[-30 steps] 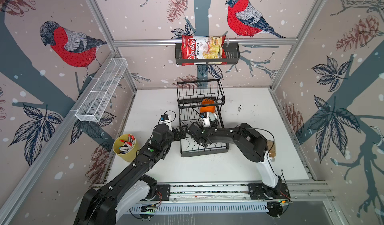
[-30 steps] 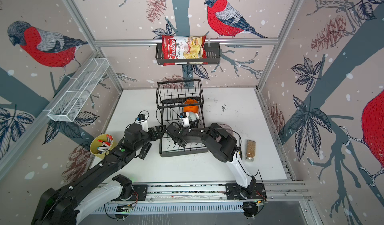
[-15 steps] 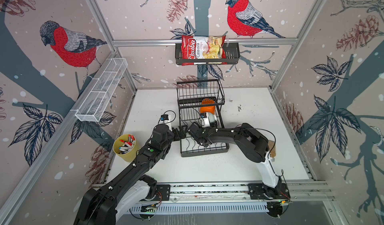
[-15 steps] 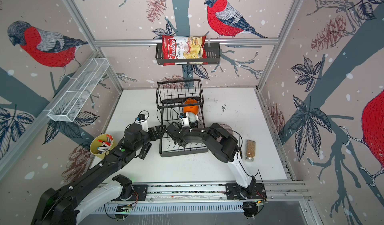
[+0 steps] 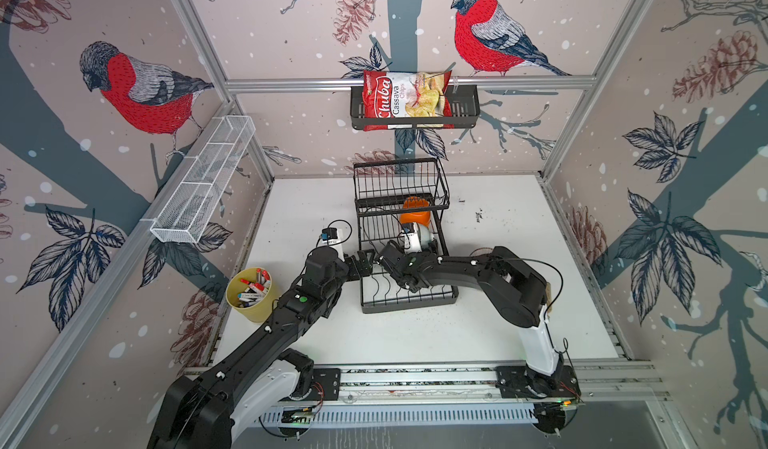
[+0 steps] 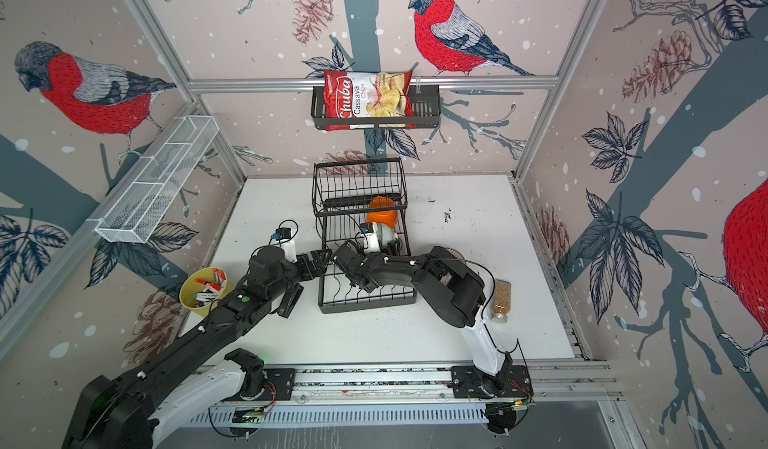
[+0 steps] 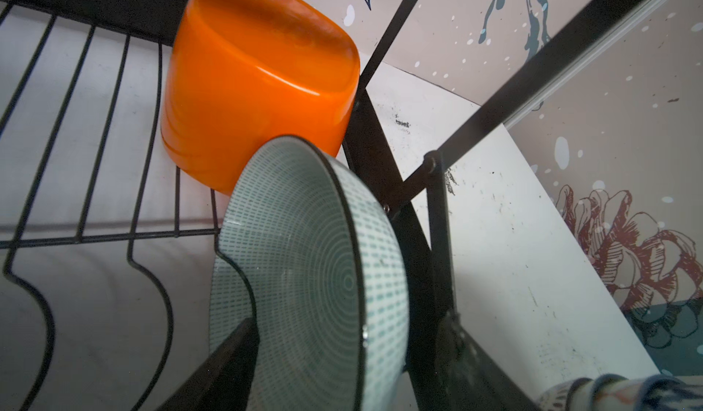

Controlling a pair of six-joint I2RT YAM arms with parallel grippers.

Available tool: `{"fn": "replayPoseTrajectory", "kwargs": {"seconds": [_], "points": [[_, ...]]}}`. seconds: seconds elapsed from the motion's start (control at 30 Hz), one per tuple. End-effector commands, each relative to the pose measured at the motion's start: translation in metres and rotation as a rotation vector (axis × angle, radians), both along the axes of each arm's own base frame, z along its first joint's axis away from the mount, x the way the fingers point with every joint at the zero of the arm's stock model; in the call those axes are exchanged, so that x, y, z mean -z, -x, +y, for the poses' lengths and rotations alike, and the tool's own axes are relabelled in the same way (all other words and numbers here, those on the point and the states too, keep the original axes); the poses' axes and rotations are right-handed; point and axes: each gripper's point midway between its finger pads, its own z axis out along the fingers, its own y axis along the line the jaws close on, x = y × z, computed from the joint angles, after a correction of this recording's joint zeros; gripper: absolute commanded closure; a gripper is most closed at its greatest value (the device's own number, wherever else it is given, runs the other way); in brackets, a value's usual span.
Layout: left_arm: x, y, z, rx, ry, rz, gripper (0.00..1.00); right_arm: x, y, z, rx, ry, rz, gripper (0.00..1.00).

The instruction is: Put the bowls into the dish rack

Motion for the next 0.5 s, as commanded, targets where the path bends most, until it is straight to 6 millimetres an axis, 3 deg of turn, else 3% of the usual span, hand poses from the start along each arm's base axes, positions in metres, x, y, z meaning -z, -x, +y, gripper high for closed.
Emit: {"fn": "replayPoseTrajectory", "kwargs": {"seconds": [0.0, 0.2, 0.23, 0.47], "points": [[-0.001, 0.002, -0.003, 0.027, -0.01, -0.001, 0.04, -0.005, 0.002, 0.006, -0.013, -0.045, -0.009, 0.19], [-0.003, 0.001, -0.001, 0.017, -0.019, -0.012, 0.04, -0.009, 0.008, 0.008, -0.037, -0.068, 0.0, 0.06], [-0.003, 0.001, -0.001, 0.017, -0.019, -0.013, 0.04, -0.01, 0.009, 0.008, -0.041, -0.07, 0.001, 0.0], [-0.002, -0.001, 0.0, 0.009, -0.02, -0.011, 0.04, -0.01, 0.019, 0.011, -0.082, -0.098, 0.022, 0.0]]}}
